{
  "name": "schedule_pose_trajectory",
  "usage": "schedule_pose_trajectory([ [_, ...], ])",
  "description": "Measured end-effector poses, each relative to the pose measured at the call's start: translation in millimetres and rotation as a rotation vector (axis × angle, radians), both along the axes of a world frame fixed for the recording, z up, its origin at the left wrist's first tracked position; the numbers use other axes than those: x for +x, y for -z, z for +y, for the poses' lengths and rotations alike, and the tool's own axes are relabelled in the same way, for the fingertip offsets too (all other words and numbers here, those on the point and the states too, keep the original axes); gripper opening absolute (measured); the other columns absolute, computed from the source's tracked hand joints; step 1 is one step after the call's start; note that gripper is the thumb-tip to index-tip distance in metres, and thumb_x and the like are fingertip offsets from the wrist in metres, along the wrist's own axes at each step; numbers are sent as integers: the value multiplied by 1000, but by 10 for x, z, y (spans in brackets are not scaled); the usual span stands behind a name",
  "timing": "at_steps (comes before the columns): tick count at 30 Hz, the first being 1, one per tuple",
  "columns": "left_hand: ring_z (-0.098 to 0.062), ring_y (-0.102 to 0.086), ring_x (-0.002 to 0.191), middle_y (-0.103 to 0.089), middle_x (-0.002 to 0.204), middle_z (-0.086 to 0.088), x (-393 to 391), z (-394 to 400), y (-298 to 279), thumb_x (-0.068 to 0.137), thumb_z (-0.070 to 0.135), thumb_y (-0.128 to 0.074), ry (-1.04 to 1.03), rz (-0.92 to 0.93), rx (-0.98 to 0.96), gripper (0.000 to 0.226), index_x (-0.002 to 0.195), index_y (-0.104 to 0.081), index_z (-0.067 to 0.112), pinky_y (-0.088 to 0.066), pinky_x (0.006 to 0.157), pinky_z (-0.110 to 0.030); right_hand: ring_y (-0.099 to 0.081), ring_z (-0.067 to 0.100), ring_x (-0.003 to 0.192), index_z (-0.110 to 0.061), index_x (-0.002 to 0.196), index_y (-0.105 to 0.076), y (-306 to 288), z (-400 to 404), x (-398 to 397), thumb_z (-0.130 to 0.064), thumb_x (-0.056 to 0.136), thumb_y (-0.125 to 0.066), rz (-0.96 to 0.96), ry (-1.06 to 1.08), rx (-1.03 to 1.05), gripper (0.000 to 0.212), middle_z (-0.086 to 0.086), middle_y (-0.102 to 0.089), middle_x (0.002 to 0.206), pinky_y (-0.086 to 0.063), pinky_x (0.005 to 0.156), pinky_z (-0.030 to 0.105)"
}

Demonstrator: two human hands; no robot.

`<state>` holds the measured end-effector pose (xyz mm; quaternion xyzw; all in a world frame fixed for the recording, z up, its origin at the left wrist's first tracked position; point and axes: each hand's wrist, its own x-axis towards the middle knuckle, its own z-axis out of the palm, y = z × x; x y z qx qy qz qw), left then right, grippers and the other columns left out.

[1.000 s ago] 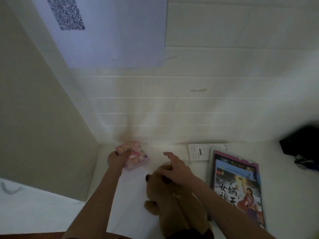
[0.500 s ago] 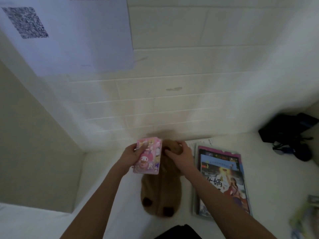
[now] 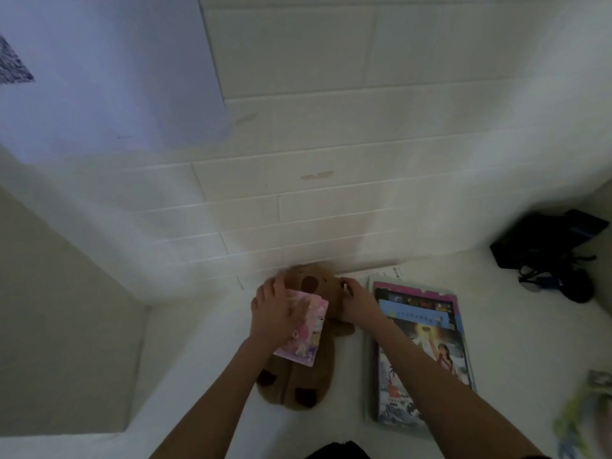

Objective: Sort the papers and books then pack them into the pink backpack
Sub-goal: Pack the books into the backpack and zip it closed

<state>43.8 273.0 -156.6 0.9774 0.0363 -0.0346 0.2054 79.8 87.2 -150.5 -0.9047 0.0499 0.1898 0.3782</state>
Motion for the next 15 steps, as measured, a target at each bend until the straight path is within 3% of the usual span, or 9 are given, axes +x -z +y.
schedule_pose_trajectory([
  [3,-26,-16,144,-9,158,-10,11,-106,59,92,60,-30,121,76,159,76,151,-1,20,-23,113,-43,-46,33,128,-14,150,-20,73,12,-41,-4,91,-40,40,-95,-35,63,17,-45,143,-38,103,34],
  [5,-27,-8,146,-5,159,-9,65,-111,88,93,60,-26,141,118,197,76,150,5,21,-18,115,-48,-44,30,131,-15,151,-20,45,-32,-61,-5,93,-40,46,0,68,62,14,-41,147,-37,99,24],
  [7,-28,-13,145,-9,158,-9,74,-97,77,93,60,-27,151,103,192,75,150,2,21,-19,114,-50,-41,25,134,-15,149,-25,-10,-133,-86,-10,96,-43,19,119,161,57,9,-38,149,-33,97,20],
  [10,-33,-39,131,-34,148,-16,6,-94,-7,90,59,-27,143,-35,213,74,149,-23,14,-30,108,-51,-41,25,134,-15,146,-34,-103,-324,-160,-4,95,-43,-45,223,208,53,9,-40,148,-37,103,29],
  [12,-36,-49,121,-49,136,-17,-40,-149,-84,85,54,-29,158,-150,232,71,138,-45,10,-36,103,-54,-52,27,122,-11,138,-43,-204,-449,-213,0,93,-42,-120,338,255,46,13,-51,138,-45,91,29],
  [15,-39,-60,105,-62,117,-20,-33,-382,-283,85,44,-35,246,-273,295,58,118,-62,5,-45,94,-55,-63,29,96,-11,120,-53,-434,-642,-333,2,92,-46,-266,526,445,32,16,-63,114,-54,81,37],
])
